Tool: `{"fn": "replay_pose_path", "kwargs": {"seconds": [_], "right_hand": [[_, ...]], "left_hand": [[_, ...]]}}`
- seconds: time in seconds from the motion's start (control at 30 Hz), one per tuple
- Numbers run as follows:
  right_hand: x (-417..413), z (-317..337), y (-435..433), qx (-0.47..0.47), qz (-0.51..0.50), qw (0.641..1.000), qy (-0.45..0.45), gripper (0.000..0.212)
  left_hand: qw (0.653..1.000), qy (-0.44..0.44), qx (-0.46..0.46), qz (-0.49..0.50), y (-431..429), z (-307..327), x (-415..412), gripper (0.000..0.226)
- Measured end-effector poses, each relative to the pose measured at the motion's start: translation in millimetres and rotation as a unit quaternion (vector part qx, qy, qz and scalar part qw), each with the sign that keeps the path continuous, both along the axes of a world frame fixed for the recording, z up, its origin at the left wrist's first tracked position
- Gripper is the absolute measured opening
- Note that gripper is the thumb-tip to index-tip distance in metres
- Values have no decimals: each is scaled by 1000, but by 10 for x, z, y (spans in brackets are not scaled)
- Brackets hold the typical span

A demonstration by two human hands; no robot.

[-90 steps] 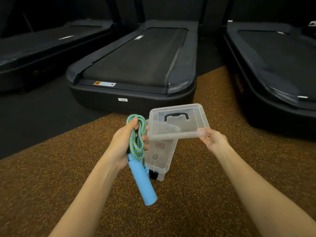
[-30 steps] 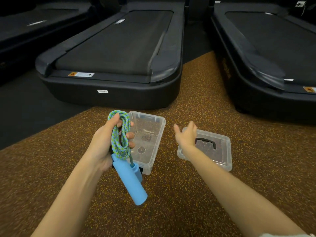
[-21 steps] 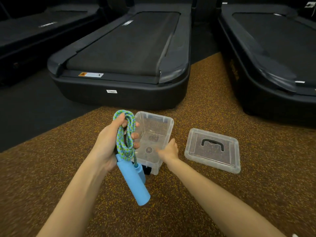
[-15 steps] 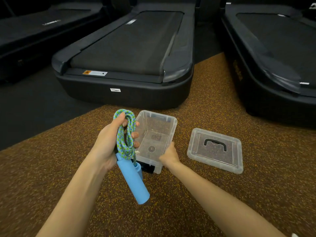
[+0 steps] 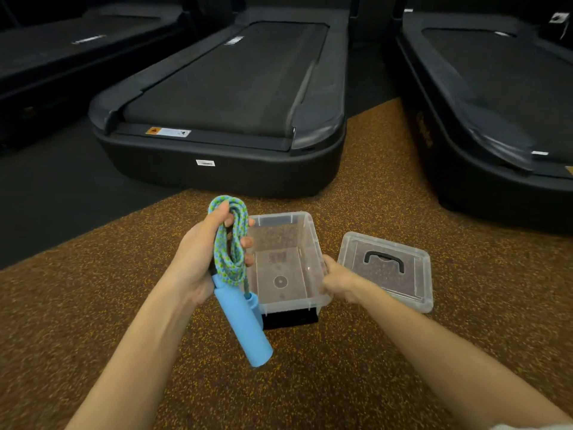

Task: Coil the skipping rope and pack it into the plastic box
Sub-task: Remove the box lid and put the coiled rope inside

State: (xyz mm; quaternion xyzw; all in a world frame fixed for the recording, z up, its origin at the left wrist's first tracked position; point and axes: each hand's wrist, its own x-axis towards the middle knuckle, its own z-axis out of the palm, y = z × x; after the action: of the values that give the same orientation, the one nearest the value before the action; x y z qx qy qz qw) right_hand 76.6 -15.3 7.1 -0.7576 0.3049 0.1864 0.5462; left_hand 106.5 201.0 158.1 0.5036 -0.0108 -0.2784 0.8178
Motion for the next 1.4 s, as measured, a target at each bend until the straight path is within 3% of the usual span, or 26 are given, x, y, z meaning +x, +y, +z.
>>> {"fn": "replay_pose_path", "kwargs": {"seconds": [0.1,0.2,0.47,0.6,0.83,0.97,1.13,1.23,1.3,1.4], "right_hand": [[-34,18,-128,34,27,999,23,90],[-66,48,-242,29,77,996,32,74],[-147,177,-491,-72,134,986,64,77],[-141,201,-537,-131,167,976,54,78],[-168,173,-600,-289,187,938,-47,56],[-139,58,-701,-310,127,939,-76,47],[-146,-14,-712,-347,98,931,-64,63],[-81,32,-640,-369,102,917,-111,47],[-35,193,-478,-347,78,914,-195,41],[-24,549,-146,-231,54,927,-290,46]], "left_hand": [[1000,-10,5,-8,-35,8,-22,45],[1000,-19,18,-9,-62,33,-56,58],[1000,5,-16,-3,-52,29,-60,38],[1000,4,-15,-7,-64,31,-62,38],[1000,6,-16,-12,-76,15,-62,34],[1000,0,-4,-13,-98,7,-58,44],[999,9,-28,-14,-131,15,-48,35],[999,2,-42,-21,-173,44,-39,35],[998,-7,-50,-23,-220,66,-32,38],[998,-32,-50,-22,-313,109,-8,47]]}}
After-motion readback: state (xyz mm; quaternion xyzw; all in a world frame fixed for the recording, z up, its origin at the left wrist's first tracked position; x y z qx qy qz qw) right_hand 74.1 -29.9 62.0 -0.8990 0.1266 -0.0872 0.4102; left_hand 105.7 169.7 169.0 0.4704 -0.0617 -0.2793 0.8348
